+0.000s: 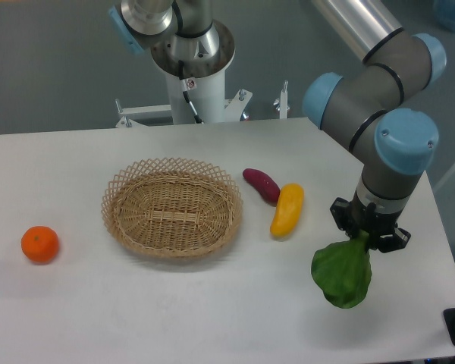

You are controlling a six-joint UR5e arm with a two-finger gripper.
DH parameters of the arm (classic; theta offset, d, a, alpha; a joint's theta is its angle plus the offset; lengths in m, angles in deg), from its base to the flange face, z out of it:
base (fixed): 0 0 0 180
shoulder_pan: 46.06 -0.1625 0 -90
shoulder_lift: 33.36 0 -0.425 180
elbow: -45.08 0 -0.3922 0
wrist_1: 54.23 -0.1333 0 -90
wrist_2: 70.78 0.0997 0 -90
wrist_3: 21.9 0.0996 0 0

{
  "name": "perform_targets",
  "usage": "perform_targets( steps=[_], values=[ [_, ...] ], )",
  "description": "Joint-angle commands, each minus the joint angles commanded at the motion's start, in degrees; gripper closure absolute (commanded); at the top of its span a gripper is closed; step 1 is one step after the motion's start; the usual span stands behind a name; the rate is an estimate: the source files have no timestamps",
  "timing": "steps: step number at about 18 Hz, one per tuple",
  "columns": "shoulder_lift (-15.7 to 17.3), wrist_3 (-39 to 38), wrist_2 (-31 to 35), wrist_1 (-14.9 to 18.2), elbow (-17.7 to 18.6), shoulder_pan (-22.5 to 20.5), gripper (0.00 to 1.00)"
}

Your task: Place the green vegetable in the basket

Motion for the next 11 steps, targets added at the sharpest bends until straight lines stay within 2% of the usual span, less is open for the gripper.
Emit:
perform_targets(
  steps=[11],
  values=[
    [-0.88,0.0,-0.17,-0.09,-0.53,0.26,0.96]
  ],
)
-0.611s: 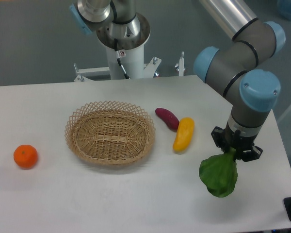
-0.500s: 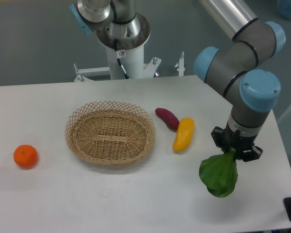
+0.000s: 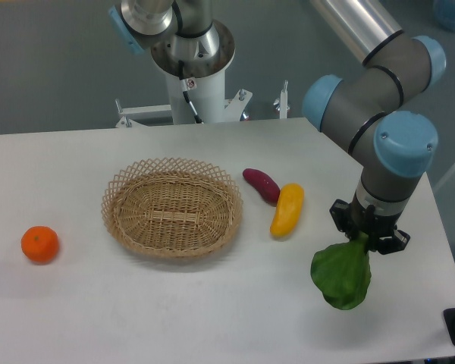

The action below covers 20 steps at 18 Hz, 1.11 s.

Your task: Place the green vegetable in the basket

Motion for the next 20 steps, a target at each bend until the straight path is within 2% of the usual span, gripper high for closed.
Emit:
perform_targets(
  steps=[2,5,9,16,20],
  values=[
    [0.17,0.0,-1.4,0.09,0.0,0.0,0.97],
    [1.84,-0.09,-2.29,0.18,2.01,1.13,0.97],
    [6.41,-0.35,-2.46,0.09,8.42,3.33,0.97],
    [11.68,-0.88,-2.55,0.0,15.63,9.3,0.96],
    [15.46,-0.62,-2.11,-0.96,23.36,12.82,0.95]
  ],
)
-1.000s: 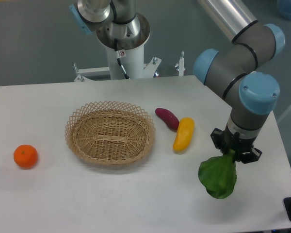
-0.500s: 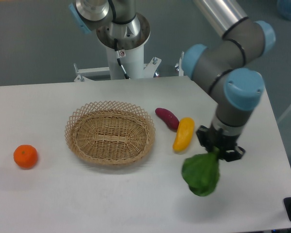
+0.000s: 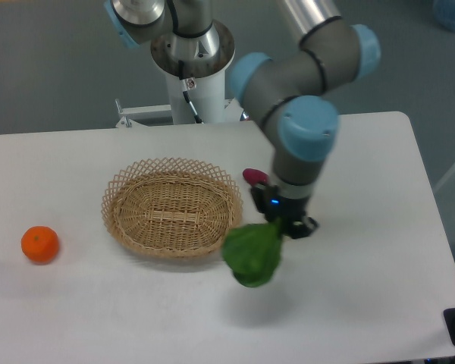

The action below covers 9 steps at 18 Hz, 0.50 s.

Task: Place the green vegetable in the basket
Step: 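Carry the held bok choy over to the wicker basket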

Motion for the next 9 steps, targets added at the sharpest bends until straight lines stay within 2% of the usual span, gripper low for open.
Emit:
perform_targets(
  steps=[6,9],
  values=[
    [3.79,-0.52,-0.44,0.17,6.07,2.9,0.95],
    [3.79,-3.85,-0.35,0.08,6.61,5.97,0.93]
  ],
)
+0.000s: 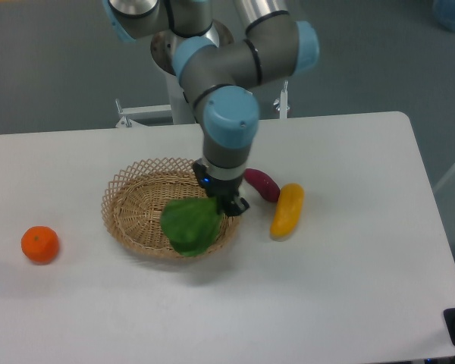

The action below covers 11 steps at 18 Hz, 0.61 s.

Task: Place the green vegetable in the basket
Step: 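Carry the held bok choy over to the wicker basket, then lower the bok choy into the basket and open the gripper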

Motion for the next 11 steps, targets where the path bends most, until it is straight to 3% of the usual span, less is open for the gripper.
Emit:
perform_targets(
  steps=[2,11],
  values=[
    [-0.26,-1.94,0.0,-0.17,0.09,1.41,0.88],
    [-0.7,-4.06,-0.09,-0.44,2.37,4.23,0.83]
  ],
)
